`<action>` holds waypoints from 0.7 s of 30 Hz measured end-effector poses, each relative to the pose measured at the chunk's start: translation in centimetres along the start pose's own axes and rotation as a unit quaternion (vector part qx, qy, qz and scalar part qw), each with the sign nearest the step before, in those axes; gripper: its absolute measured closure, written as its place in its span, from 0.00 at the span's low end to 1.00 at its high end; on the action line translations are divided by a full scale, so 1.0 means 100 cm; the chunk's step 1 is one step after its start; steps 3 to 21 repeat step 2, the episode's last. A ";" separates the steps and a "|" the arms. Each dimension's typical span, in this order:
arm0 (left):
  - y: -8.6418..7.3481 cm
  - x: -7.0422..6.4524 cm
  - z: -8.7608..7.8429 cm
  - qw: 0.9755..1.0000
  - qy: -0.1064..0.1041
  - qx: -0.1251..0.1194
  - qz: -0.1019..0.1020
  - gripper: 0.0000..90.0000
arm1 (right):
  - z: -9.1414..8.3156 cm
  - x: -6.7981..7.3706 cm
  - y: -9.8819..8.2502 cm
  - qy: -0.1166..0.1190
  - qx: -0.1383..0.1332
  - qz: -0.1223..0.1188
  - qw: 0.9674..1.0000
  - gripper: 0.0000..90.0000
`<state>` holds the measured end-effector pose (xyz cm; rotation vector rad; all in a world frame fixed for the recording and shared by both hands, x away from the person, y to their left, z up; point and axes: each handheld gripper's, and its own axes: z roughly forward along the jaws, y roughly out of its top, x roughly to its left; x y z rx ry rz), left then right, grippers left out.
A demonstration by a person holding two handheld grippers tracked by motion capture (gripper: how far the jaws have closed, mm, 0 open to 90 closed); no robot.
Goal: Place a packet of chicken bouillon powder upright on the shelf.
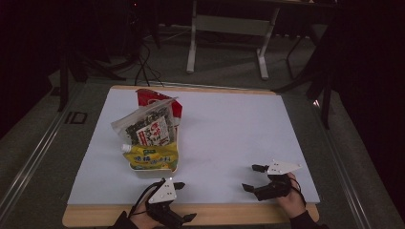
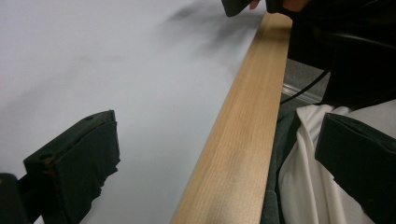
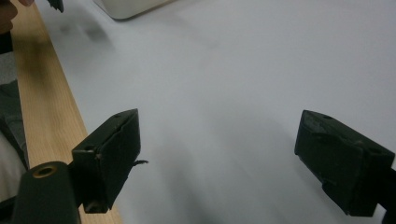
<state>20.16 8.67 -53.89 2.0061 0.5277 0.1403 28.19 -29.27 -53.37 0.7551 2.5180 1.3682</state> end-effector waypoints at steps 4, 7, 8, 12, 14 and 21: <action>0.000 0.001 -0.001 1.000 0.001 -0.002 -0.001 0.01 | 0.000 0.001 0.000 -0.005 0.002 -0.004 1.000 0.15; 0.000 0.001 -0.001 1.000 0.001 -0.002 -0.001 0.01 | 0.000 0.001 0.000 -0.005 0.002 -0.004 1.000 0.15; 0.000 0.001 -0.001 1.000 0.001 -0.002 -0.001 0.01 | 0.000 0.001 0.000 -0.005 0.002 -0.004 1.000 0.15; 0.000 0.001 -0.001 1.000 0.001 -0.002 -0.001 0.01 | 0.000 0.001 0.000 -0.005 0.002 -0.004 1.000 0.15; 0.000 0.001 -0.001 1.000 0.001 -0.002 -0.001 0.01 | 0.000 0.001 0.000 -0.005 0.002 -0.004 1.000 0.15; 0.000 0.001 -0.001 1.000 0.001 -0.002 -0.001 0.01 | 0.000 0.001 0.000 -0.005 0.002 -0.004 1.000 0.15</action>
